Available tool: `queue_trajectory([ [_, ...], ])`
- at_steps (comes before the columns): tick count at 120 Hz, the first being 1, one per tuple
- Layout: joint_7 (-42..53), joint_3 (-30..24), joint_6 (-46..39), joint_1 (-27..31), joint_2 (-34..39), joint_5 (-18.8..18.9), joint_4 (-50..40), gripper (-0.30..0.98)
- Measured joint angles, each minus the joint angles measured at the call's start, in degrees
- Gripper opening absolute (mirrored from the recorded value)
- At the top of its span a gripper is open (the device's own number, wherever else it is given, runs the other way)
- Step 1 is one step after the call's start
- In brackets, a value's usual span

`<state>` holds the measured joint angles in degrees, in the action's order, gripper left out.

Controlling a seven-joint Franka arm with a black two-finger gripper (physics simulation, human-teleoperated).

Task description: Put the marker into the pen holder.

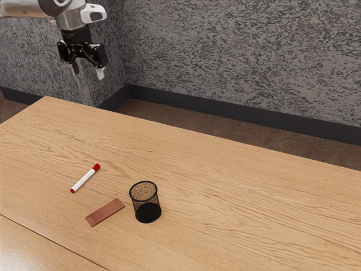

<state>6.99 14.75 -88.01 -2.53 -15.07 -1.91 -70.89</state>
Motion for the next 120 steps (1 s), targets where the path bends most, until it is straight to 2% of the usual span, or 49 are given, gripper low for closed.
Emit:
queue_trajectory([
  [11,1.2,1.9,0.2,-1.3,-0.4,-0.4,0.1,0.66],
  [25,2.4,1.6,-1.1,-1.8,-0.8,-0.6,0.2,0.66],
  [52,4.2,1.6,-10.4,0.0,-19.7,-0.6,1.1,0.66],
  [68,6.7,1.3,-14.1,2.3,-25.2,-1.1,0.8,0.66],
  [73,7.8,1.3,-15.3,2.6,-25.0,-1.5,-0.8,0.66],
  [84,10.1,1.3,-21.1,2.9,-18.7,-2.0,-14.7,0.66],
  [92,11.8,1.3,-25.2,3.1,-16.0,-2.0,-21.4,0.66],
  [104,14.3,1.3,-30.5,3.5,-15.1,-2.0,-26.5,0.66],
  [120,17.8,1.3,-35.4,5.1,-16.1,-1.9,-27.7,0.66],
])
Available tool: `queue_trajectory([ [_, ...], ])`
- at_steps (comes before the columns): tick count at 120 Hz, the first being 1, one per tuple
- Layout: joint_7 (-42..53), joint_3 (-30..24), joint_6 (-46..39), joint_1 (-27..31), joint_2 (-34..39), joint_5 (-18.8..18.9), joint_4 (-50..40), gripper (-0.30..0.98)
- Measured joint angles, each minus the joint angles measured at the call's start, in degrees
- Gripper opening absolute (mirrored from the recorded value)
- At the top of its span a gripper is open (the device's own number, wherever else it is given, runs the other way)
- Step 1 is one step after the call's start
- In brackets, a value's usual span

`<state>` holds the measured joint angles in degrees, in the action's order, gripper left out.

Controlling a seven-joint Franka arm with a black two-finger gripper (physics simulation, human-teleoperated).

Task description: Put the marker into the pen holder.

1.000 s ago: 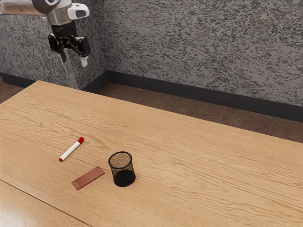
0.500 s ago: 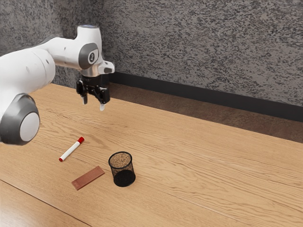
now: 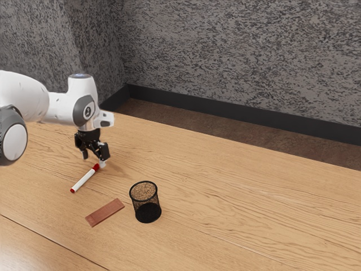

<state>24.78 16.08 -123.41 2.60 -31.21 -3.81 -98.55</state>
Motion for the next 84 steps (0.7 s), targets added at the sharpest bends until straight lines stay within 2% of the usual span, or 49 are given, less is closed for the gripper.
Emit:
queue_trajectory([
  [25,4.5,-0.1,-3.7,1.7,-2.8,-0.4,0.3,0.64],
  [55,8.2,-0.2,-5.2,1.9,-3.9,-2.1,0.3,0.29],
  [73,8.1,-0.1,-5.9,1.9,-4.0,-0.8,0.3,0.32],
  [84,6.7,-0.2,-6.8,1.7,-3.8,1.3,0.3,0.03],
])
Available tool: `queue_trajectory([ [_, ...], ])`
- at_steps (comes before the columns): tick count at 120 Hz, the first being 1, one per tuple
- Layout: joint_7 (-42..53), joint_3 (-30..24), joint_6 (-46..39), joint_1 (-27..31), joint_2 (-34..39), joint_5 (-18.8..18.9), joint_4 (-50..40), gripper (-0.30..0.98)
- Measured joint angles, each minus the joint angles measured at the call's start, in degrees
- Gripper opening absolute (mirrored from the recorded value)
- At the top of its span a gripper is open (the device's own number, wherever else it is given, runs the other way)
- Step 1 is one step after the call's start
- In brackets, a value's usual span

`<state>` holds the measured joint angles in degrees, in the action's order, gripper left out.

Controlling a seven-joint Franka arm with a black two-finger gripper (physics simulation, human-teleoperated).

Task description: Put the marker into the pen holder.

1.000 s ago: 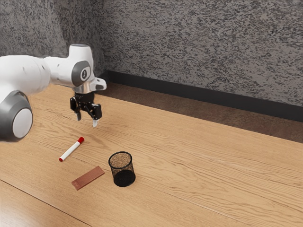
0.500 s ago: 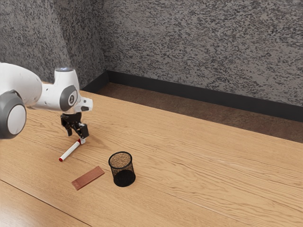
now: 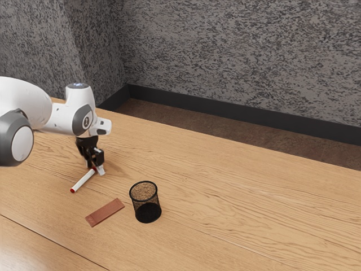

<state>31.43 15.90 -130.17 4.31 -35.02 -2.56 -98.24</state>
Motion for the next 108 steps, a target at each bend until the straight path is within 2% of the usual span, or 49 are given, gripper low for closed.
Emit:
queue_trajectory([
  [13,-3.0,0.0,-0.9,-0.1,0.0,2.7,0.0,-0.1],
  [22,-5.0,0.0,-1.3,-0.1,0.2,3.6,0.0,-0.11],
  [41,-3.7,0.0,-0.6,-0.2,0.2,-0.7,0.0,-0.1],
  [61,-1.7,0.0,-0.1,-0.7,1.1,-2.7,-0.1,-0.1],
  [79,-0.5,0.0,0.3,-3.6,6.4,-3.1,-0.7,-0.1],
  [97,0.0,-1.3,0.6,-9.1,16.8,-3.2,-4.4,-0.1],
  [108,0.0,-2.0,1.2,-12.2,22.5,-4.5,-6.5,-0.1],
])
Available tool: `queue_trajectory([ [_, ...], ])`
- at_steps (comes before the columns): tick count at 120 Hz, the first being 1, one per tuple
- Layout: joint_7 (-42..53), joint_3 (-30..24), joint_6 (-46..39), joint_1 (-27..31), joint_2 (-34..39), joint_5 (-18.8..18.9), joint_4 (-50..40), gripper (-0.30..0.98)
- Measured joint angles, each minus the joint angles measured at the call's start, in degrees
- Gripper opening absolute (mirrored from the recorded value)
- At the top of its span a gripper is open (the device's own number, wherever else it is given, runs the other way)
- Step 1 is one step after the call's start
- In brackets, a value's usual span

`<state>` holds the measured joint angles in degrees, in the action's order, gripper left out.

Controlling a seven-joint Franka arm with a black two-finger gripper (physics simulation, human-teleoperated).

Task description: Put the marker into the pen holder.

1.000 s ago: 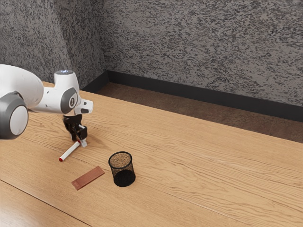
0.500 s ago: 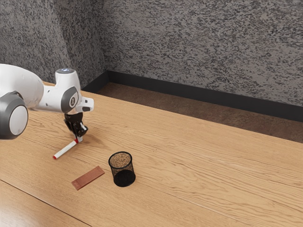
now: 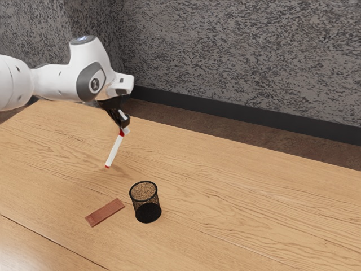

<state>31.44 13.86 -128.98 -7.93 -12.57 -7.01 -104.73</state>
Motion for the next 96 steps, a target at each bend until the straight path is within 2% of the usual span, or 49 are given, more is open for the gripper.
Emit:
queue_trajectory([
  [26,-0.8,-0.2,4.9,-5.2,8.7,-6.4,-3.9,-0.1],
  [42,-2.6,-0.2,8.7,-6.9,9.2,-10.5,-5.7,-0.1],
  [56,-4.0,-0.3,10.5,-7.6,8.2,-12.5,-6.4,-0.1],
  [77,-5.6,-0.3,10.7,-7.8,6.0,-13.7,-6.6,-0.1],
  [96,-6.1,-0.9,8.0,-7.6,4.8,-12.5,-6.2,-0.1],
])
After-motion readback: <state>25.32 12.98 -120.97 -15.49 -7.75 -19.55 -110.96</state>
